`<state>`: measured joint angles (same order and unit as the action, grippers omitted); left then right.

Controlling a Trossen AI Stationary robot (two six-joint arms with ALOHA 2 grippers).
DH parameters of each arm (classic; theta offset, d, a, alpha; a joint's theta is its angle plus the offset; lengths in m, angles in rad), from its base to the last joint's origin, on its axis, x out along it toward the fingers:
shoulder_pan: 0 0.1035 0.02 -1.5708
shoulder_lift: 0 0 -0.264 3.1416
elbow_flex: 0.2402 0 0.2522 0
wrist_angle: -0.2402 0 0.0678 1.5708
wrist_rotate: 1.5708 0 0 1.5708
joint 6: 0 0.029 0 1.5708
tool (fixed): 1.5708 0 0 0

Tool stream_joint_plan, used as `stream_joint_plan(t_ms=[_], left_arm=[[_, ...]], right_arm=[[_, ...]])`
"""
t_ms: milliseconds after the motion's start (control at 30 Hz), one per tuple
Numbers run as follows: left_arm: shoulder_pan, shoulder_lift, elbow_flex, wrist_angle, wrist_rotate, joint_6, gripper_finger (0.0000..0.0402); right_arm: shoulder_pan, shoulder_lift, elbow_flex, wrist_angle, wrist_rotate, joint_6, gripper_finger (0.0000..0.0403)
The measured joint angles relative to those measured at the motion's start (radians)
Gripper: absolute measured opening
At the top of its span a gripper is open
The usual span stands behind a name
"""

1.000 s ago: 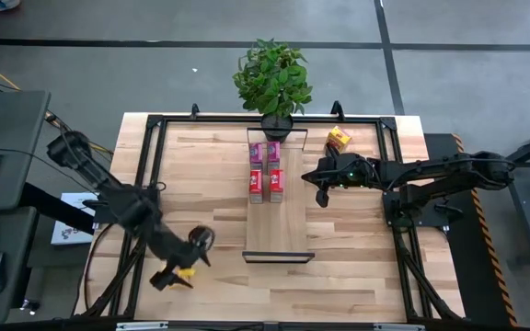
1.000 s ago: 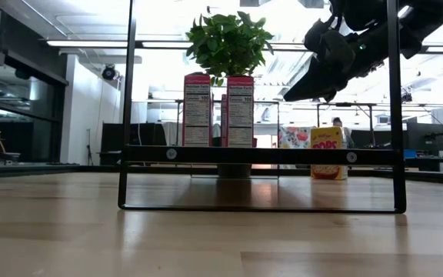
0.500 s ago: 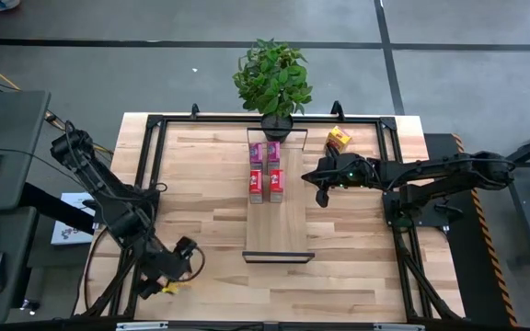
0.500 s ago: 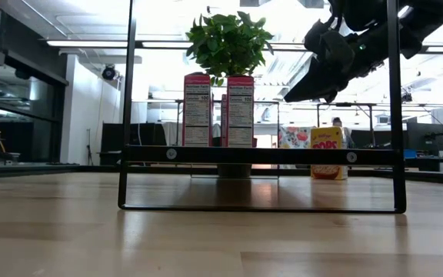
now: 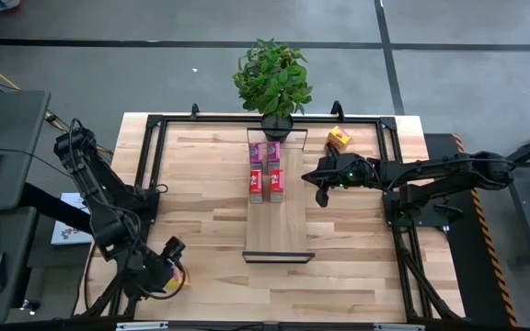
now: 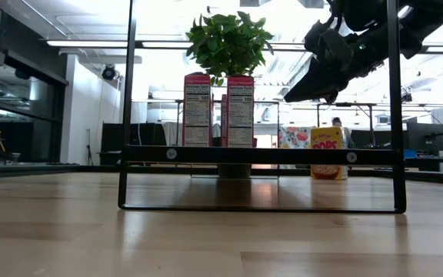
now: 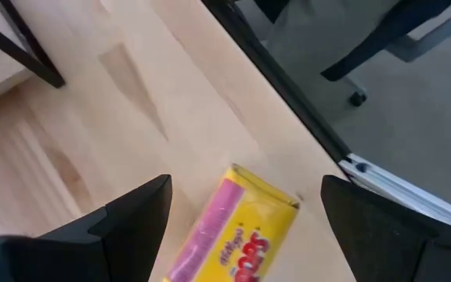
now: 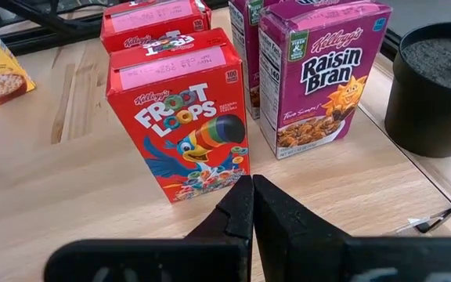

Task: Stack cereal on shelf
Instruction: Put the left yellow cereal box on the shelf

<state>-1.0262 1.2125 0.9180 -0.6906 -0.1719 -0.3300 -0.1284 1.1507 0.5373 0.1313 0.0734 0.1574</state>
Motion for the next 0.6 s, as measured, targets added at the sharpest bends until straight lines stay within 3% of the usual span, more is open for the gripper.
stream_joint_plan(t_ms=[167, 400, 600], left_arm=[[-0.020, 0.000, 0.000, -0.002, 0.026, -0.031, 0.0317], [-0.023, 0.025, 0.000, -0.061, -0.041, 0.025, 0.0316], [-0.024, 0.065, 0.000, -0.070, 0.006, 0.022, 0.0316]], right_arm=[[0.000, 0.000, 0.000, 0.000, 0.007, 0.000, 0.0000], [0.000, 0.000, 0.000, 0.000, 0.013, 0.012, 0.0000], [0.000, 0.000, -0.002, -0.019, 0.014, 0.018, 0.0000]])
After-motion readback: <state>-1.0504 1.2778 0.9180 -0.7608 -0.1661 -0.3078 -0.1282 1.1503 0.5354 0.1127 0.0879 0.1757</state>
